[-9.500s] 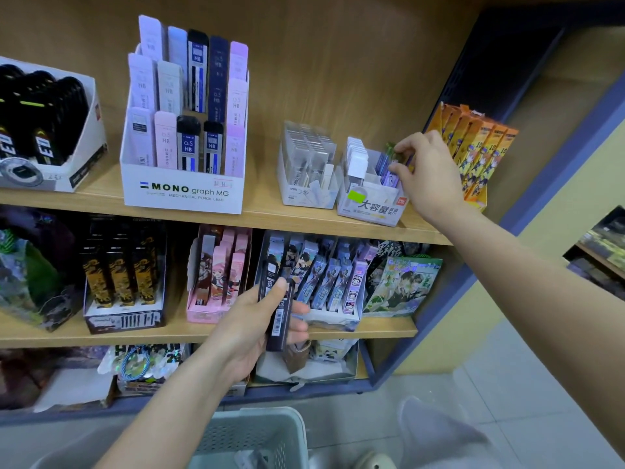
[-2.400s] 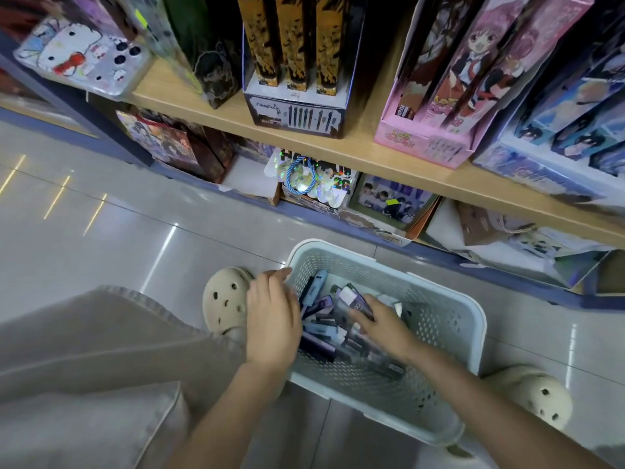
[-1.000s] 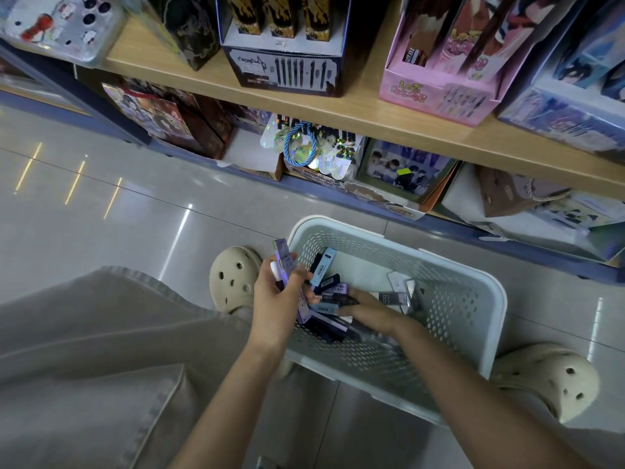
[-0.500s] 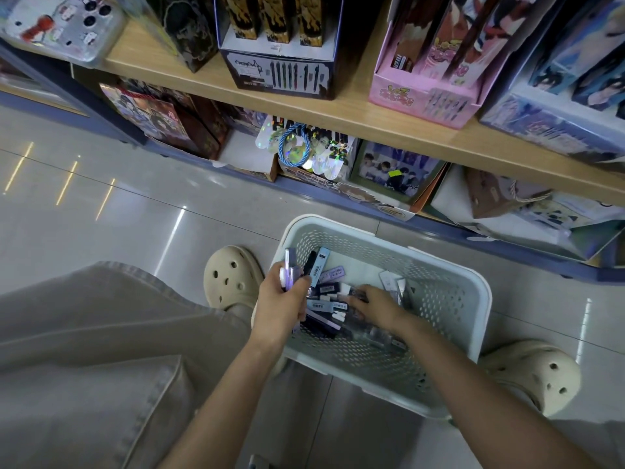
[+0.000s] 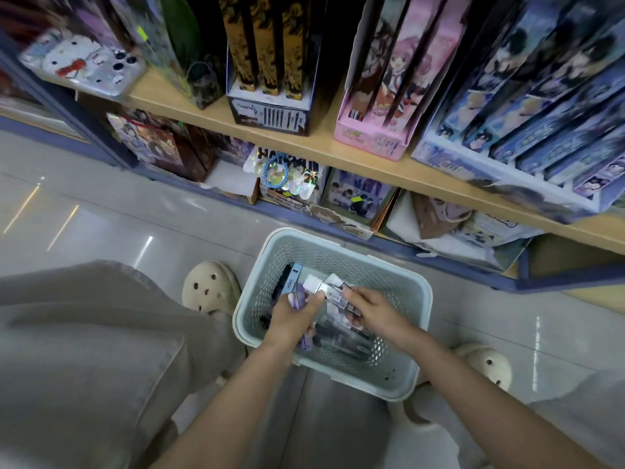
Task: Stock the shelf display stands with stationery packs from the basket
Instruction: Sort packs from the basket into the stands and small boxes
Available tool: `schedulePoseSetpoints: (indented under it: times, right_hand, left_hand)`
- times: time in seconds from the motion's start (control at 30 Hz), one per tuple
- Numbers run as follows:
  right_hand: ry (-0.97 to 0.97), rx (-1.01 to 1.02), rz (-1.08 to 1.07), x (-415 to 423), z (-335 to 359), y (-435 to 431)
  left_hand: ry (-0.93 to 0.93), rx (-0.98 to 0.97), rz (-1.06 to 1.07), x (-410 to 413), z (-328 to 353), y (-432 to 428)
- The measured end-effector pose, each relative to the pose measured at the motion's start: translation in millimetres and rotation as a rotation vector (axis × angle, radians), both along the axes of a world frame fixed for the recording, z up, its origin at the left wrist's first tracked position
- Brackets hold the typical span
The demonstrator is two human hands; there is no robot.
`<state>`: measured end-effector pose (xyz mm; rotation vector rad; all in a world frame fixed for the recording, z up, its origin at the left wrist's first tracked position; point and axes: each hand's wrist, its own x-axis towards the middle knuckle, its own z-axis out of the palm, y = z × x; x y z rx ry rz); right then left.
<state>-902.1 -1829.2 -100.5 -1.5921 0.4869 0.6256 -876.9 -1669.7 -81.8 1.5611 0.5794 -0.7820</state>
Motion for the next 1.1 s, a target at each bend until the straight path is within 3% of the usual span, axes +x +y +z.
schedulePoseSetpoints:
  times: [0.23,0.4,0.67,0.87,1.1]
  right_hand:
    - [-0.256,-0.039,-0.075,-1.7,71.4,26.1]
    - [-0.424,-0.196,-0.056,-4.9,121.0,43.3]
    - [-0.538,-0.198,-0.082,-2.3,197.1,52.5]
    - [-0.507,-0.021,-0.126,5.0,247.8,50.4]
    - [-0.548,-0.145,-0.169,7.1,293.0,38.7]
  left_hand:
    - [-0.094,-0.129,0.146,10.1,61.6,-15.9]
    - [-0.133,-0.220,0.223,16.4,104.8,-18.8]
    - [-0.301,-0.259,0.186,20.0,173.6,-5.6]
    - [-0.422,-0.342,0.093,23.6,221.6,3.7]
    - [-0.497,-0.470,0.022,32.4,267.8,1.1]
